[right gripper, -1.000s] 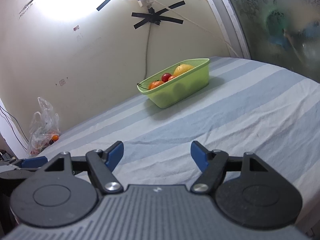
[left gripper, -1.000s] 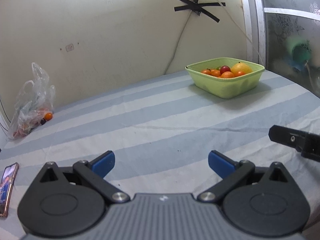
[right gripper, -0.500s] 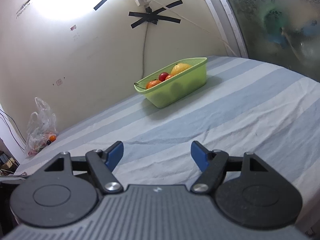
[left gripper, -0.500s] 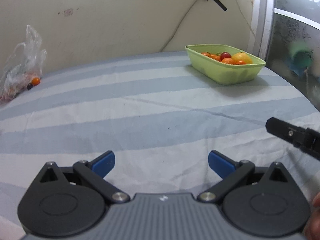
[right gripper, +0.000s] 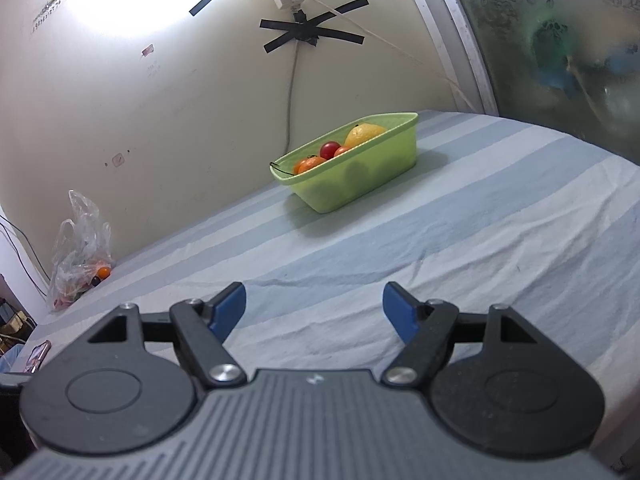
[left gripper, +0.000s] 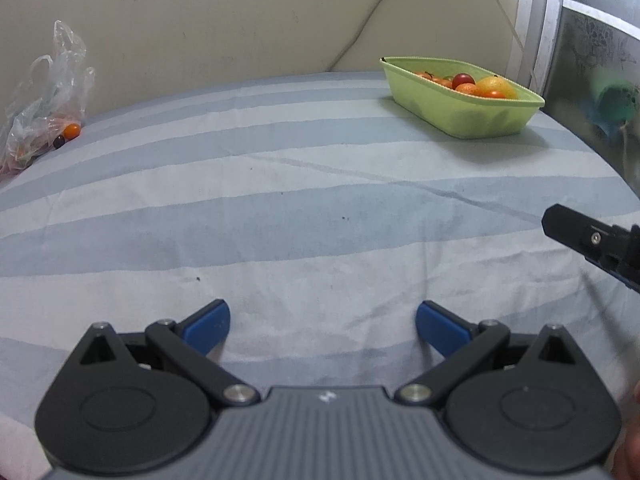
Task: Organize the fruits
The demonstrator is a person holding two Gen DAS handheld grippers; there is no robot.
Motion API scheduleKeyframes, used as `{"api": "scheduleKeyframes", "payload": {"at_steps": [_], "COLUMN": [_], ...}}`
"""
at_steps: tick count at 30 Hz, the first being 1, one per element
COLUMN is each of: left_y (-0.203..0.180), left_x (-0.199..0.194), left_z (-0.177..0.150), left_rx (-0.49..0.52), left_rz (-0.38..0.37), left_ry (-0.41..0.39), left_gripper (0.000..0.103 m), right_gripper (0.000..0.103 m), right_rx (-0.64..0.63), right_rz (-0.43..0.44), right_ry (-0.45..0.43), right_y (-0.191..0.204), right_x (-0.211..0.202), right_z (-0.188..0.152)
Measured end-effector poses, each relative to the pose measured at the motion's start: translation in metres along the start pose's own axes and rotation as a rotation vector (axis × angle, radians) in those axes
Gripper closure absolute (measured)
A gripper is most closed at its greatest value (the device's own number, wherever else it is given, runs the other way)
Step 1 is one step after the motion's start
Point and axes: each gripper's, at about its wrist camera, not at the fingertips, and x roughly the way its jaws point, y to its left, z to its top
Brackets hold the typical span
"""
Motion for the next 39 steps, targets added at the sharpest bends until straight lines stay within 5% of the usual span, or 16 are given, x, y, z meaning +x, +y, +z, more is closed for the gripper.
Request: {"api": "scheduleKeyframes", "payload": {"at_steps": [39], "left_y": [0.003], "left_x": [-0.005], "left_z": [-0.008], "left_rx": [0.056], "left_rz": [-0.022], "left_ry": [-0.022], "left_gripper": [0.0], "right_gripper": [0.023], "right_rx": [0.013], "right_rz": [-0.001], "right_ry": [0.001], "right_y": [-0.001], "right_x": [0.001], "right_z": [-0.002]}}
